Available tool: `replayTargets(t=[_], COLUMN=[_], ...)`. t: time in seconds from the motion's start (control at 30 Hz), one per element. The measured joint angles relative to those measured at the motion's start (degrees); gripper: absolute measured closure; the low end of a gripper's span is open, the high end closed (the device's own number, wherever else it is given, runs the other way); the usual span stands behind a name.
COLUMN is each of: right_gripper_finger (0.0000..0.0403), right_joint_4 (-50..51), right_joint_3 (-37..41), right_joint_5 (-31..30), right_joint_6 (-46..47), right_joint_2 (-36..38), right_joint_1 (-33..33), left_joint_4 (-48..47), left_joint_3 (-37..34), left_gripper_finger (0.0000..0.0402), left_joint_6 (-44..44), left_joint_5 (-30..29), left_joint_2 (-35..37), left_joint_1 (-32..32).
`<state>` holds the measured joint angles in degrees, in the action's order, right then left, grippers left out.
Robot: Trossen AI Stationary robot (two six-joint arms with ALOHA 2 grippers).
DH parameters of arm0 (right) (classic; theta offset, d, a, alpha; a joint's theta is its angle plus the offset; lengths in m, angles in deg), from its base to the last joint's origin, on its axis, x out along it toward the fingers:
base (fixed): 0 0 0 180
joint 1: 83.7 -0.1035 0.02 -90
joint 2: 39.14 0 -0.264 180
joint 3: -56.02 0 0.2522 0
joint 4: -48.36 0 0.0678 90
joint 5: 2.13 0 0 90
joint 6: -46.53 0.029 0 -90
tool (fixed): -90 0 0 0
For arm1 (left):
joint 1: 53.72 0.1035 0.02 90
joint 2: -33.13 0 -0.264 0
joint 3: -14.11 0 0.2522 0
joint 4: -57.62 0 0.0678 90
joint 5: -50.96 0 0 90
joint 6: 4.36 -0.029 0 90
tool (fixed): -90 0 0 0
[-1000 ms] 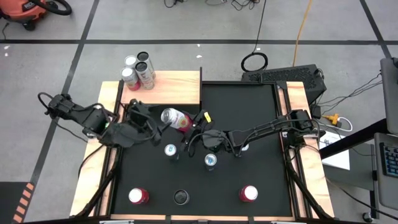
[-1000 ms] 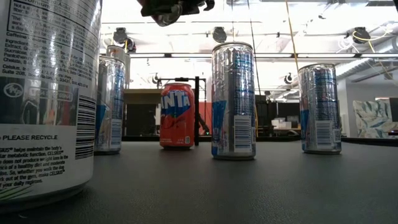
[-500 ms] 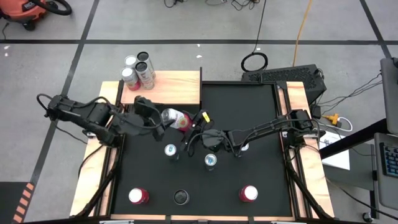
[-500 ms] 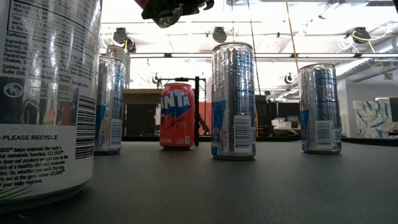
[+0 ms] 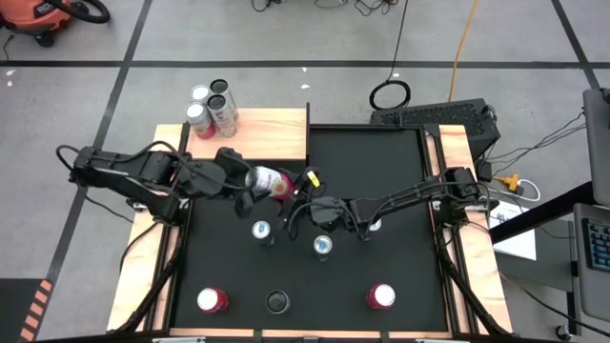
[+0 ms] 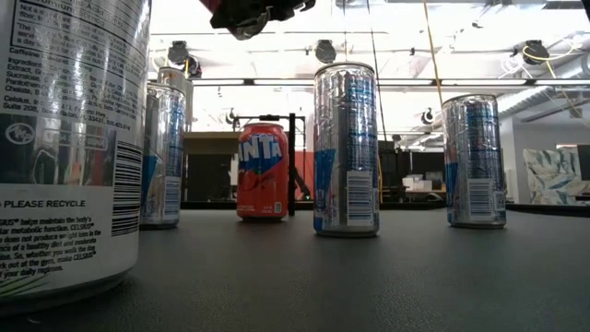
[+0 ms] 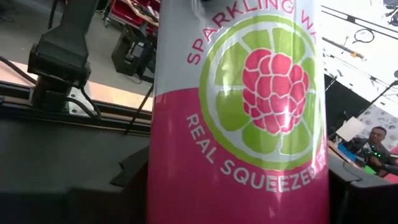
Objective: Place canned beverage on shelf
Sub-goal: Put the pink soda can on the shelf aligned with the other pink soda cans
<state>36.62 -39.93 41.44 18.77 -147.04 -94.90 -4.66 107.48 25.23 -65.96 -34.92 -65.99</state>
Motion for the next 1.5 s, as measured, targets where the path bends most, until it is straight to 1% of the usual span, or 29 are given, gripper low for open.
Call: replayTargets(t=[0.13,0.3,0.53,0.63,0.83,0.93,1.13,1.33,1.4,1.5], right_gripper_finger=[0.0135,0.0135,0.0135,0.0135,0.0135,0.0135,0.0135,0.0135,0.0135,0.0135], right_joint_4=[0.3,0.1,0.0,0.0,0.1,0.1,0.1,0.0,0.0,0.0], right_joint_3=[0.0,0.0,0.0,0.0,0.0,0.0,0.0,0.0,0.0,0.0], right_joint_5=[0.0,0.1,-0.1,0.0,-0.1,-0.1,-0.3,0.0,0.2,0.1], right_joint_6=[-0.6,-2.0,-2.1,-2.1,-2.1,-2.6,-2.8,-3.1,-3.1,-3.3], right_joint_2=[0.0,0.0,0.0,0.0,0.0,0.0,0.0,0.0,0.0,0.0], right_joint_1=[-0.1,0.0,0.0,-0.1,-0.1,-0.1,-0.1,0.1,0.2,0.3], left_joint_4=[0.0,0.7,1.2,1.3,1.1,1.1,1.0,0.5,0.5,0.6], left_joint_3=[0.0,0.0,0.0,0.0,0.0,0.0,0.0,0.0,0.0,0.0], left_gripper_finger=[0.0045,0.0064,0.0071,0.0074,0.0115,0.0126,0.0127,0.0125,0.011,0.0072], left_joint_6=[0.0,0.1,0.1,1.5,1.5,1.4,1.5,1.7,2.9,5.1], left_joint_5=[0.3,2.0,2.3,2.3,3.5,3.5,3.4,1.5,1.3,0.9], left_joint_2=[0.4,0.8,0.9,0.9,0.9,0.9,0.9,0.9,0.9,0.8], left_joint_1=[0.0,0.0,0.0,0.0,0.0,0.0,0.0,-0.1,-0.2,-0.1])
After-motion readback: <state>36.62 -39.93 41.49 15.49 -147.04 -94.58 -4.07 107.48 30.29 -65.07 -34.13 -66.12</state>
